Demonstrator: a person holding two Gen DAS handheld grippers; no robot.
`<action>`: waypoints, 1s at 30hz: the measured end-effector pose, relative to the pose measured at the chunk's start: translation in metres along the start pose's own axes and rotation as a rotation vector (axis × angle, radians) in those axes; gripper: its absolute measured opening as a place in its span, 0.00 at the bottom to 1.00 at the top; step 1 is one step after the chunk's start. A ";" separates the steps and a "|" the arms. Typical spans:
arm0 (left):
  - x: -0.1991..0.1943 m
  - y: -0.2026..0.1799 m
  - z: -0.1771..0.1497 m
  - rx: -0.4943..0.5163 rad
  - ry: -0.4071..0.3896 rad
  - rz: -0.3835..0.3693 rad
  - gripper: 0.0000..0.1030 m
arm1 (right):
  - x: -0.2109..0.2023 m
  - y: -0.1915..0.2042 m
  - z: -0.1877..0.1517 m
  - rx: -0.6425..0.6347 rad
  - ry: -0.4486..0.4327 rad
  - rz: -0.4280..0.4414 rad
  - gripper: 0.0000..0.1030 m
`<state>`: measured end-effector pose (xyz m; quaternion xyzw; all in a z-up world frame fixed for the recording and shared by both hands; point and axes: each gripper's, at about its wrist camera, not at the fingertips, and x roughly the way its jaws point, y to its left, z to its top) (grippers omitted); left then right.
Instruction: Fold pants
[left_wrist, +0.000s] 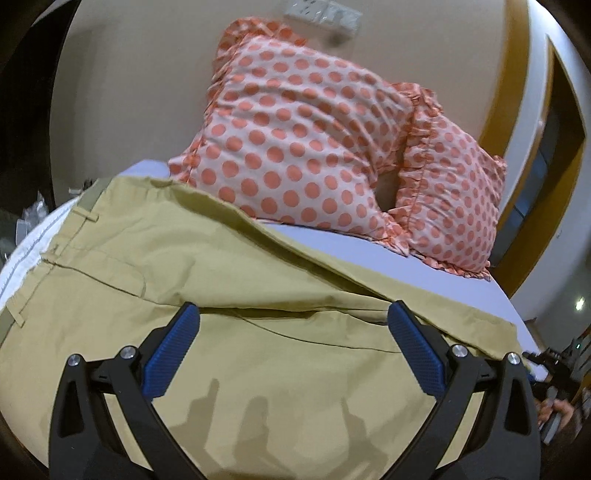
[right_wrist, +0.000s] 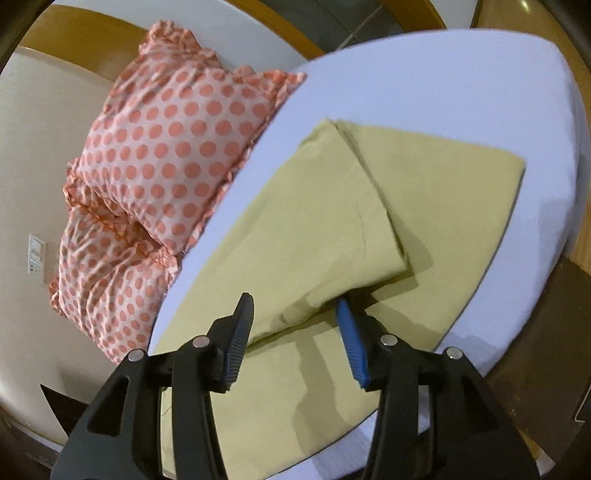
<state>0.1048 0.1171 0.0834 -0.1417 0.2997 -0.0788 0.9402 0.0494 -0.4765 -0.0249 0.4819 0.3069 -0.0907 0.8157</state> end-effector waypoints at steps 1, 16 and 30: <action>0.002 0.003 0.001 -0.014 0.009 -0.001 0.98 | 0.003 0.000 0.001 0.008 0.000 0.016 0.47; 0.130 0.041 0.066 -0.294 0.233 -0.098 0.94 | -0.018 0.001 0.022 -0.056 -0.209 0.286 0.02; 0.025 0.025 0.021 -0.206 0.127 -0.047 0.08 | -0.062 0.005 0.026 -0.062 -0.317 0.264 0.02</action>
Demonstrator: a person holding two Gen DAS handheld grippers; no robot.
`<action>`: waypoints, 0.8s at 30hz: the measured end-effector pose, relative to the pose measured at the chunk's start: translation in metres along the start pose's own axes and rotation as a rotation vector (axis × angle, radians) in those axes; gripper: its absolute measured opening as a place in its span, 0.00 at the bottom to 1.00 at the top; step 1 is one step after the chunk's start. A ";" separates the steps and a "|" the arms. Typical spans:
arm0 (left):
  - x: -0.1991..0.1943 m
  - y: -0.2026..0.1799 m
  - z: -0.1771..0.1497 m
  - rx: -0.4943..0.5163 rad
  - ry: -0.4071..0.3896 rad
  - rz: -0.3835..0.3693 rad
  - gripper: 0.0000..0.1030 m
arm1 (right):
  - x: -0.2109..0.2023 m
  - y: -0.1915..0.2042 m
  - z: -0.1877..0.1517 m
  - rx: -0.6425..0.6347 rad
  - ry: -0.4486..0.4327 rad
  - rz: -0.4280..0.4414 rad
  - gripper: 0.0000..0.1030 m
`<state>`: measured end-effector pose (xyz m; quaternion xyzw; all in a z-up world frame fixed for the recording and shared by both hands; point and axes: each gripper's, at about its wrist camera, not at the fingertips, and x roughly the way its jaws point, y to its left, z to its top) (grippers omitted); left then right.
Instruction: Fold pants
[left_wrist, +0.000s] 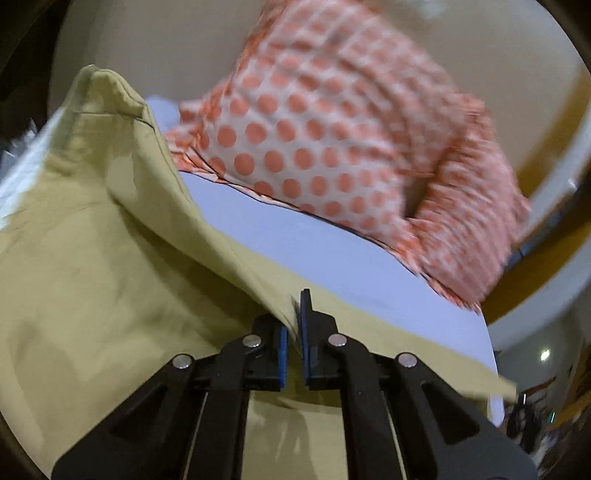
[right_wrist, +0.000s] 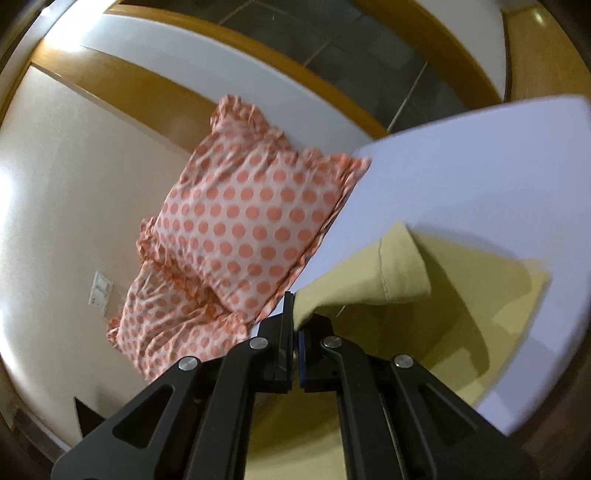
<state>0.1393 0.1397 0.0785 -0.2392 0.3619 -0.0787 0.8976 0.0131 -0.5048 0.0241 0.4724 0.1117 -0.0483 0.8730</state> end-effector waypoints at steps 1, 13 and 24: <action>-0.027 -0.002 -0.026 0.019 -0.026 0.001 0.08 | -0.007 -0.001 0.001 -0.013 -0.011 -0.020 0.02; -0.075 0.040 -0.155 -0.106 -0.024 0.054 0.11 | -0.005 -0.028 -0.019 -0.098 0.055 -0.296 0.11; -0.094 0.026 -0.175 -0.005 -0.100 -0.065 0.55 | -0.026 -0.056 -0.016 -0.043 -0.039 -0.409 0.76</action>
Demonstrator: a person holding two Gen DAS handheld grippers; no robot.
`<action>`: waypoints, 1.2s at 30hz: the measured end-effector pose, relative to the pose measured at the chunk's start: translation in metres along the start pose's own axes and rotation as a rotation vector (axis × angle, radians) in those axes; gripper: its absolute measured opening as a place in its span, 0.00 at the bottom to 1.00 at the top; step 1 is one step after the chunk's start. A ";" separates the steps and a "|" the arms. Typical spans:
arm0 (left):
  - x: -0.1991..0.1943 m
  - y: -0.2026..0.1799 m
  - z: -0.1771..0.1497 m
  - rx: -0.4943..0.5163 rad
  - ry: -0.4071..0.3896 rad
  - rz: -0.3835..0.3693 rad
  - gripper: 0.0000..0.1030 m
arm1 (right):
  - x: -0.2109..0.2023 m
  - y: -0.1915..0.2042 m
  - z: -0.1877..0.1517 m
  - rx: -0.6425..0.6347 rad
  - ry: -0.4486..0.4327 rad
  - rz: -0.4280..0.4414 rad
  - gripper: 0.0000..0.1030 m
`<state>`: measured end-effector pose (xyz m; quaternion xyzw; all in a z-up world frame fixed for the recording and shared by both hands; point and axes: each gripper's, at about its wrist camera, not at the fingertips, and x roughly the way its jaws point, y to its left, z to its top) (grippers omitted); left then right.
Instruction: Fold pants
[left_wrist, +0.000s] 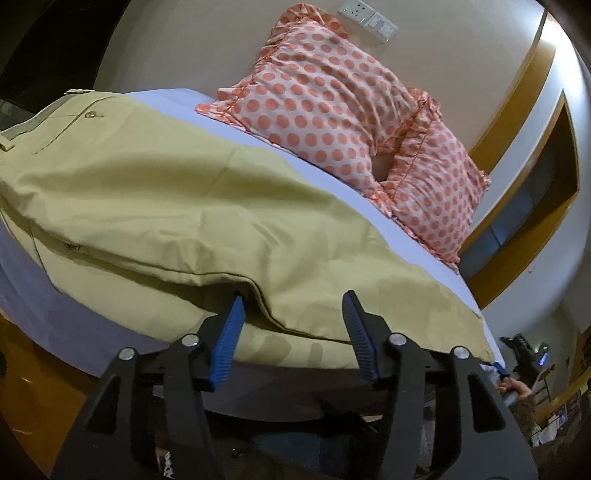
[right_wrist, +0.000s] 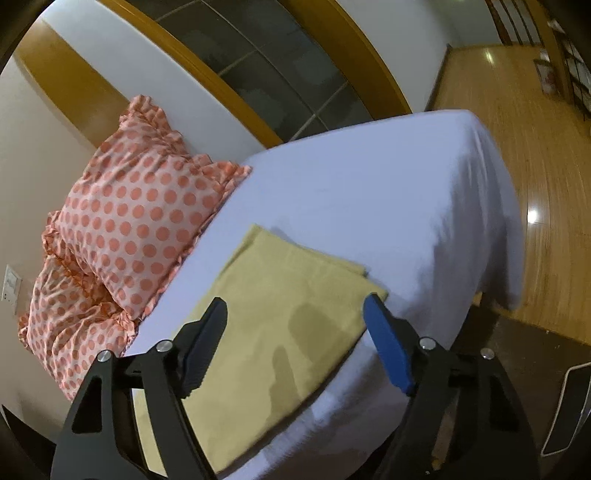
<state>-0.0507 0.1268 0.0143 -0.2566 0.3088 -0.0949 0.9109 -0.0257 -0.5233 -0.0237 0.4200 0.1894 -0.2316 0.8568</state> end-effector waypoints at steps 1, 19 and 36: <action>-0.002 0.001 0.000 -0.006 -0.009 -0.002 0.56 | 0.000 0.002 -0.001 -0.008 -0.002 -0.008 0.76; -0.010 0.012 -0.001 -0.048 -0.044 -0.015 0.67 | 0.015 0.030 -0.037 -0.150 0.025 0.125 0.33; -0.026 0.046 -0.004 -0.093 -0.088 0.041 0.74 | -0.010 0.244 -0.145 -0.579 0.293 0.764 0.04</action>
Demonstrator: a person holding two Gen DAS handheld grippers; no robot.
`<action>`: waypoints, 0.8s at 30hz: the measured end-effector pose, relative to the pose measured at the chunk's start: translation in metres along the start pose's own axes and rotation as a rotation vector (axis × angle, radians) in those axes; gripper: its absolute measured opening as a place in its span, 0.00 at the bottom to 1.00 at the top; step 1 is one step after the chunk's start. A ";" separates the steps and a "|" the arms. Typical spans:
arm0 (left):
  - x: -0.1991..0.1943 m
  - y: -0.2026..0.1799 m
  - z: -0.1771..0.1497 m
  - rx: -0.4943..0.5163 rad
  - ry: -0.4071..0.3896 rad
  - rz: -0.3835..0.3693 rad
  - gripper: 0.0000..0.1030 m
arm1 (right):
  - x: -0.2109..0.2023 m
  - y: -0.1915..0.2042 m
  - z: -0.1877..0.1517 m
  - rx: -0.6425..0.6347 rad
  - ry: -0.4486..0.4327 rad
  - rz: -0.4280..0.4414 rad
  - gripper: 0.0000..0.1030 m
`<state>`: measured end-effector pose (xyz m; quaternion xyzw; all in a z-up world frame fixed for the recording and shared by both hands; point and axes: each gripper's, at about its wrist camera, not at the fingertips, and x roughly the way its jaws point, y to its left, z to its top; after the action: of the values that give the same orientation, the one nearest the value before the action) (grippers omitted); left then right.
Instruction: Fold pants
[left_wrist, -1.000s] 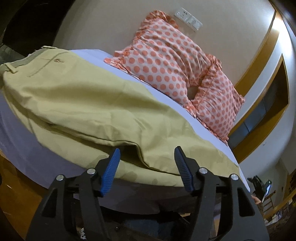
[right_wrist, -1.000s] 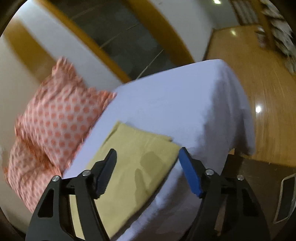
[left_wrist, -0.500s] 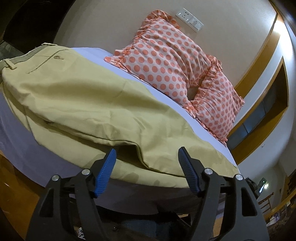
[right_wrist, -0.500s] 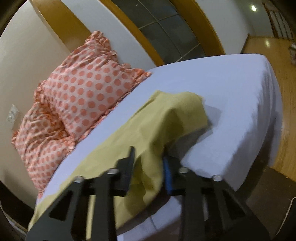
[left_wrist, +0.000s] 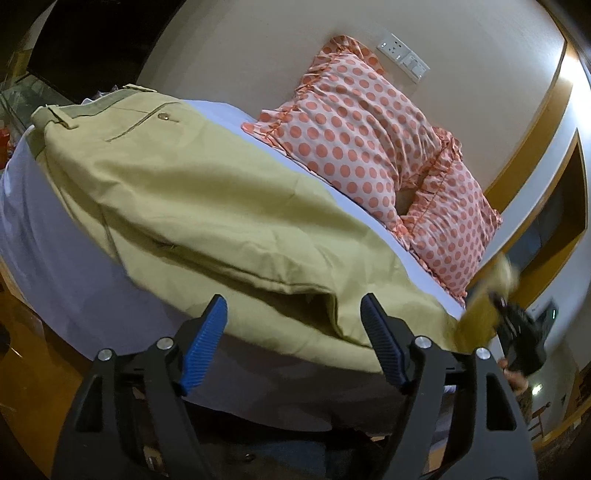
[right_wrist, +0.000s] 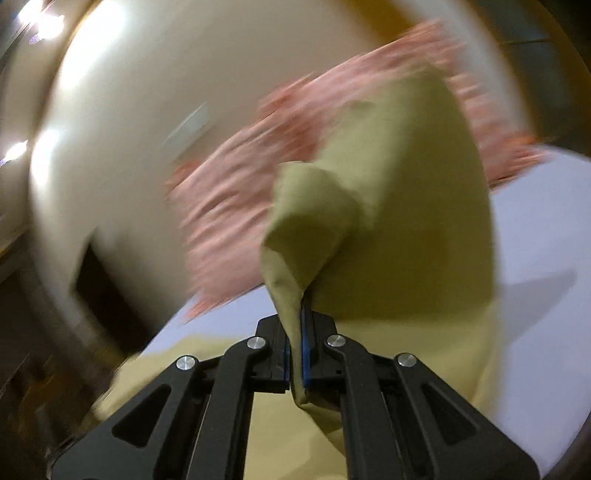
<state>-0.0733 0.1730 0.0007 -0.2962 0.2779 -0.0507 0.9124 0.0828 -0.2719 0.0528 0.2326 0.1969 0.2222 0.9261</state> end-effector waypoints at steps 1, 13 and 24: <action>0.000 0.001 -0.001 0.014 0.005 0.001 0.74 | 0.020 0.021 -0.012 -0.038 0.087 0.062 0.04; 0.024 0.006 -0.016 0.130 0.079 0.024 0.80 | 0.052 0.045 -0.046 -0.128 0.302 0.016 0.83; 0.006 0.027 0.024 -0.021 -0.057 -0.029 0.81 | 0.058 0.035 -0.059 -0.066 0.335 0.012 0.85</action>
<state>-0.0574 0.2059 -0.0019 -0.3111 0.2482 -0.0524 0.9159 0.0913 -0.1947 0.0081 0.1629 0.3398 0.2695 0.8862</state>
